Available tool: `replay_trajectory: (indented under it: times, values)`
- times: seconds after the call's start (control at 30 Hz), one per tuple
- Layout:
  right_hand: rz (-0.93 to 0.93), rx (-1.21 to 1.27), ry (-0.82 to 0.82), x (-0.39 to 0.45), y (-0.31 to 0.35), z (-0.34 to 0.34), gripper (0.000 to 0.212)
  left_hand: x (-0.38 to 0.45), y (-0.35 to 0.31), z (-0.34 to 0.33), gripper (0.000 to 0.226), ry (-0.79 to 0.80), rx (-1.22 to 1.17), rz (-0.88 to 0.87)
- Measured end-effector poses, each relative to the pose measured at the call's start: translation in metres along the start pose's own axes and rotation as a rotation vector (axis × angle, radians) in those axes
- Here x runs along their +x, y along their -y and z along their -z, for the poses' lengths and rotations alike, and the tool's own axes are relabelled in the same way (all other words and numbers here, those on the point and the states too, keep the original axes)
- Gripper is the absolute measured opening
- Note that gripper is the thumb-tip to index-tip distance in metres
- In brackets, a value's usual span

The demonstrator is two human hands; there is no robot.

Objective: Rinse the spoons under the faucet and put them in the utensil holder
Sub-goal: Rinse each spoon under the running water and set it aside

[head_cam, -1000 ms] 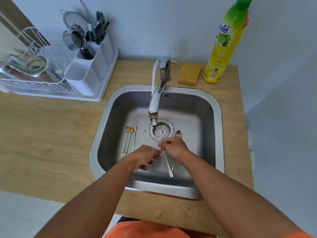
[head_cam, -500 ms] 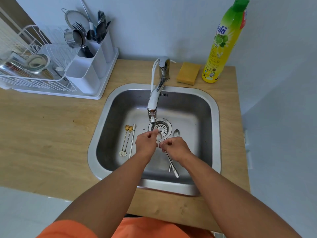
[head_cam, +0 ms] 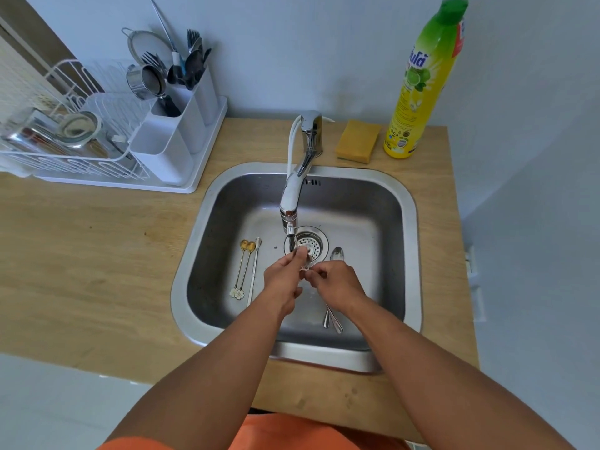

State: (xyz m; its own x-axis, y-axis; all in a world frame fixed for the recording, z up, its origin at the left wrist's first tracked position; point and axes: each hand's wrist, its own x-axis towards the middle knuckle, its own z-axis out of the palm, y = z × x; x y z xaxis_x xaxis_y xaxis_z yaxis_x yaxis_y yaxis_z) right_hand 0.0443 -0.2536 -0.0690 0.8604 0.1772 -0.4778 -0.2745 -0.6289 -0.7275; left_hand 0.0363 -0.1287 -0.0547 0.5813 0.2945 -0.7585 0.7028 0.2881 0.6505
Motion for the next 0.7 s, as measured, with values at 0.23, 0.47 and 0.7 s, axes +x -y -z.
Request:
replay_trajectory:
  times: [0.23,0.47,0.7]
  values:
    - [0.027,-0.063,-0.038,-0.002,0.003,0.004,0.029,-0.005,-0.010,-0.005,0.052,0.004,-0.108,0.138]
    - [0.031,-0.071,-0.052,-0.001,-0.007,0.007,0.021,-0.001,-0.010,0.002,0.043,0.225,-0.095,0.249]
    - [0.176,-0.356,-0.200,-0.004,0.000,-0.004,0.026,-0.003,-0.019,-0.005,0.037,0.046,-0.047,0.215]
